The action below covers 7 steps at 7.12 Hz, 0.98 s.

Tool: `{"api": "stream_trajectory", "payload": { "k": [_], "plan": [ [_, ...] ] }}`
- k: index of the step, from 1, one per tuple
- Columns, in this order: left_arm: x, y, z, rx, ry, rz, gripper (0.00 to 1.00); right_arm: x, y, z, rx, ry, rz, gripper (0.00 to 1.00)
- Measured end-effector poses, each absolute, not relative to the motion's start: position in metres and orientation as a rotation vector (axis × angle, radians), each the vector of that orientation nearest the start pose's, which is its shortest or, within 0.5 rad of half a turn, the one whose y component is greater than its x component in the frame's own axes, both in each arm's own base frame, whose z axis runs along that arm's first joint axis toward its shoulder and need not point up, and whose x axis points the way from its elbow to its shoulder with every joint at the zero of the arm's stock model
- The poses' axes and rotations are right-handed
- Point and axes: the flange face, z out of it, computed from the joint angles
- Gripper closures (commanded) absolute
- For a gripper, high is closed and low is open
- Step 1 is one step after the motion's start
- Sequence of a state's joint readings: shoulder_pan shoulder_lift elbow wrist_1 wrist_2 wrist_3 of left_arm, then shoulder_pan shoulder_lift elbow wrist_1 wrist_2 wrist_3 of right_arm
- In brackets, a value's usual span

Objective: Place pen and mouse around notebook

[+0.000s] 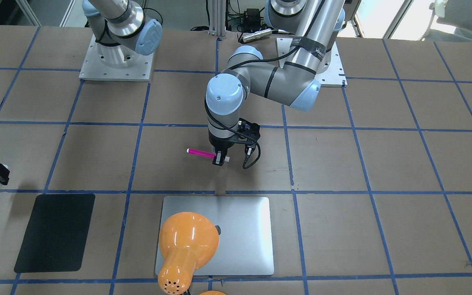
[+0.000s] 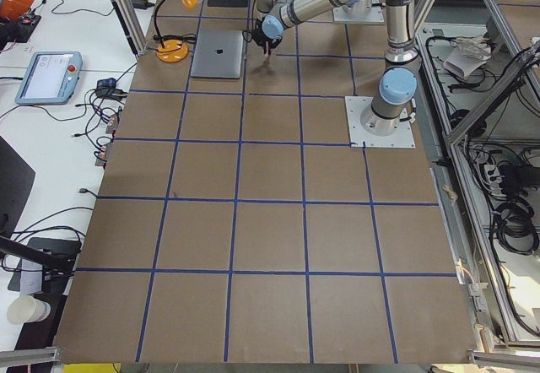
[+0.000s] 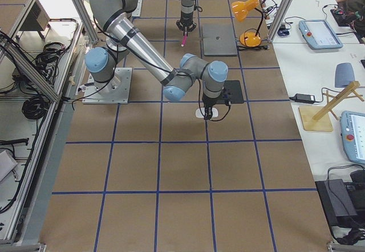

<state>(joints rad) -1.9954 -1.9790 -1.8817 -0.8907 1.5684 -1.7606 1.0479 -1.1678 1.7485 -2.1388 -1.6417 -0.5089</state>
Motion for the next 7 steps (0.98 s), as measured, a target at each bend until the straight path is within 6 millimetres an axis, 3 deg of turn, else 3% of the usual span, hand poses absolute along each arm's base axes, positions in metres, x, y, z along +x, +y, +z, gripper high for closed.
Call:
{"api": "stream_trajectory", "payload": {
  "k": [2, 3, 4, 7],
  "plan": [
    [-0.349, -0.449, 0.181, -1.861, 2.451, 0.013, 1.0, -0.106, -0.622, 0.245, 0.033, 3.169, 0.042, 0.7],
    [-0.348, -0.449, 0.179, -1.85, 2.454, 0.009, 0.67, -0.078, -0.636, 0.238, 0.01, 3.169, 0.049, 0.7],
    [-0.348, -0.449, 0.179, -1.845, 2.455, 0.006, 0.01, -0.065, -0.642, 0.23, -0.012, 3.167, 0.064, 0.7],
    [-0.347, -0.453, 0.175, -1.848, 2.45, 0.01, 0.0, -0.059, -0.652, 0.209, -0.014, 3.165, 0.062, 0.61]
  ]
}}
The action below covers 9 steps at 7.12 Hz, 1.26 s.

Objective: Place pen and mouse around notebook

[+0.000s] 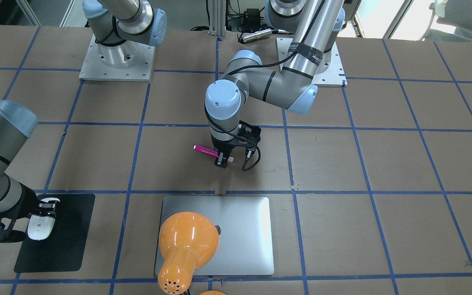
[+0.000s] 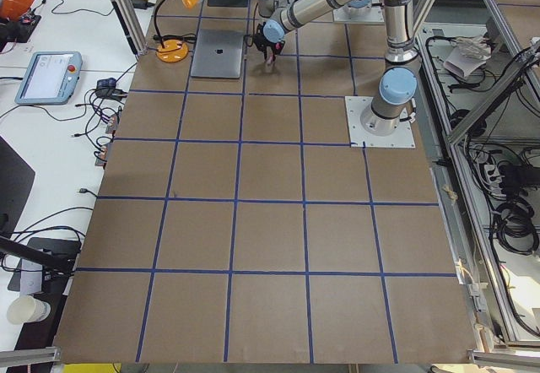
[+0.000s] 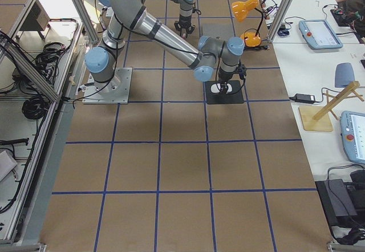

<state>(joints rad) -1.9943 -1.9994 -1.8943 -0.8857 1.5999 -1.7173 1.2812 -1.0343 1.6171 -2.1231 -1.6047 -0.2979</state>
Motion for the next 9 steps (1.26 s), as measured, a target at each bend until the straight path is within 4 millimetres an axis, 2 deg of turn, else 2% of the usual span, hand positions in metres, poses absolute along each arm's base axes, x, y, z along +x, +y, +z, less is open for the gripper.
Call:
{"api": "stream_trajectory", "payload": {
  "k": [1, 2, 3, 4, 6, 7, 8, 9],
  "plan": [
    [-0.341, -0.462, 0.186, -1.833, 2.484, -0.003, 0.0, -0.058, -0.658, 0.198, -0.006, 3.16, 0.053, 0.55],
    [-0.327, -0.476, 0.208, -1.736, 2.584, -0.02, 0.0, -0.058, -0.665, 0.187, 0.008, 3.16, 0.044, 0.41],
    [-0.312, -0.488, 0.244, -1.535, 2.717, -0.024, 0.02, -0.057, -0.668, 0.18, 0.014, 3.16, 0.041, 0.12],
    [-0.291, -0.502, 0.29, -1.28, 2.819, 0.02, 0.06, -0.057, -0.669, 0.177, 0.018, 3.159, 0.041, 0.0],
    [-0.216, -0.534, 0.408, -0.738, 2.975, 0.173, 0.04, -0.057, -0.671, 0.18, 0.019, 3.16, 0.032, 0.0],
    [-0.183, -0.542, 0.454, -0.5, 3.051, 0.173, 0.0, -0.053, -0.674, 0.19, 0.007, 3.165, 0.008, 0.0],
    [-0.161, -0.547, 0.483, -0.286, 3.105, 0.13, 0.0, -0.038, -0.679, 0.213, -0.029, 3.175, -0.024, 0.0],
    [-0.153, -0.552, 0.496, -0.139, 3.131, 0.063, 0.0, -0.01, -0.678, 0.248, -0.091, 3.18, -0.032, 0.0]
  ]
}}
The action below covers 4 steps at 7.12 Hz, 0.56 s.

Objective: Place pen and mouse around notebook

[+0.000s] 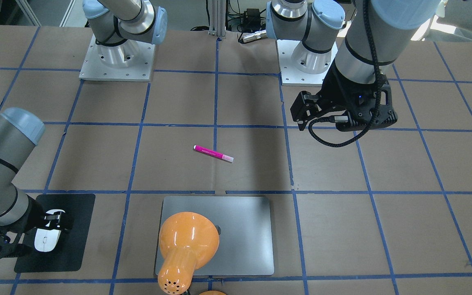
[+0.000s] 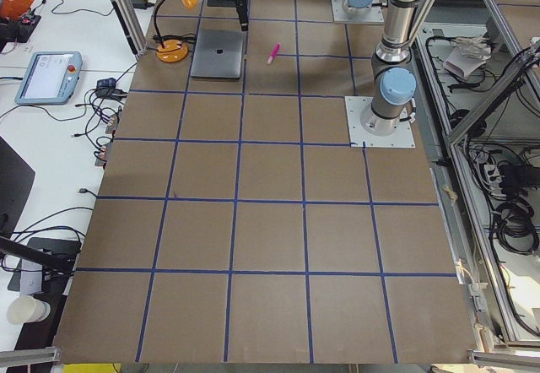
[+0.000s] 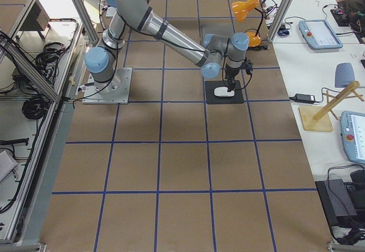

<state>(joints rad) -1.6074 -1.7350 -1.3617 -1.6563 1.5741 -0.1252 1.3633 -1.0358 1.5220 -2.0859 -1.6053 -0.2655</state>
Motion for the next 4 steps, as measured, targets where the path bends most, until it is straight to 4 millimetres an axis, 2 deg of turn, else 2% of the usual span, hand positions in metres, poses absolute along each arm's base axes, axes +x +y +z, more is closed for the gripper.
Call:
{"api": "stream_trajectory", "payload": {
  "k": [1, 2, 4],
  "plan": [
    [-0.15, -0.559, 0.501, -0.076, 3.145, -0.017, 0.0, 0.028, -0.666, 0.286, -0.17, 3.178, -0.011, 0.0],
    [-0.15, -0.564, 0.503, -0.056, 3.157, -0.068, 0.0, 0.071, -0.643, 0.322, -0.224, 3.172, 0.019, 0.0],
    [-0.15, -0.566, 0.504, -0.053, 3.174, -0.092, 0.0, 0.154, -0.574, 0.407, -0.277, 3.165, 0.05, 0.0]
  ]
}}
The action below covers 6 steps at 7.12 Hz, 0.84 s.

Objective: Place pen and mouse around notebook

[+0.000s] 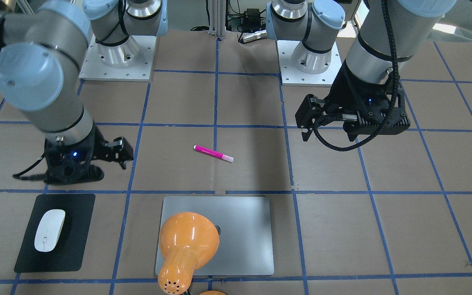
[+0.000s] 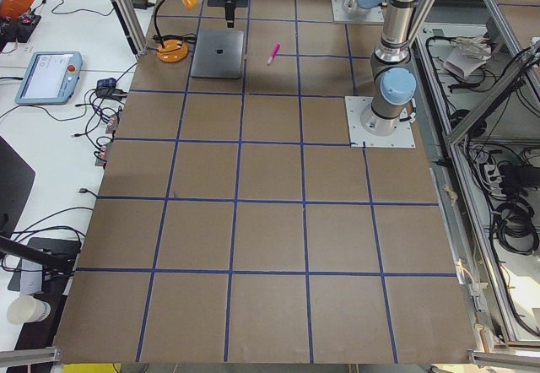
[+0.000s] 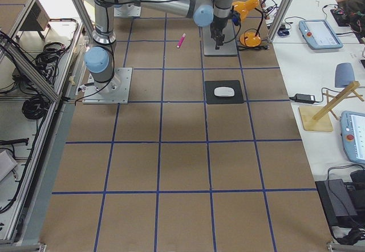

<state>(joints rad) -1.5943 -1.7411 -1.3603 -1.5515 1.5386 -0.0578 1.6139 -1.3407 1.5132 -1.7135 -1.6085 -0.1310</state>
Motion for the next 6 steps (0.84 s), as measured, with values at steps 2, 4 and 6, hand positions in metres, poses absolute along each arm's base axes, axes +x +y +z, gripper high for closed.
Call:
{"api": "stream_trajectory", "payload": {
  "k": [2, 4, 6],
  "plan": [
    [-0.149, -0.564, 0.503, -0.057, 3.169, -0.092, 0.0, 0.175, -0.516, 0.468, -0.294, 3.158, 0.049, 0.0],
    [-0.149, -0.563, 0.503, -0.061, 3.166, -0.087, 0.0, 0.16, -0.514, 0.484, -0.244, 3.151, 0.031, 0.0],
    [-0.149, -0.561, 0.505, -0.063, 3.162, -0.084, 0.0, 0.153, -0.529, 0.476, -0.22, 3.147, 0.039, 0.0]
  ]
}}
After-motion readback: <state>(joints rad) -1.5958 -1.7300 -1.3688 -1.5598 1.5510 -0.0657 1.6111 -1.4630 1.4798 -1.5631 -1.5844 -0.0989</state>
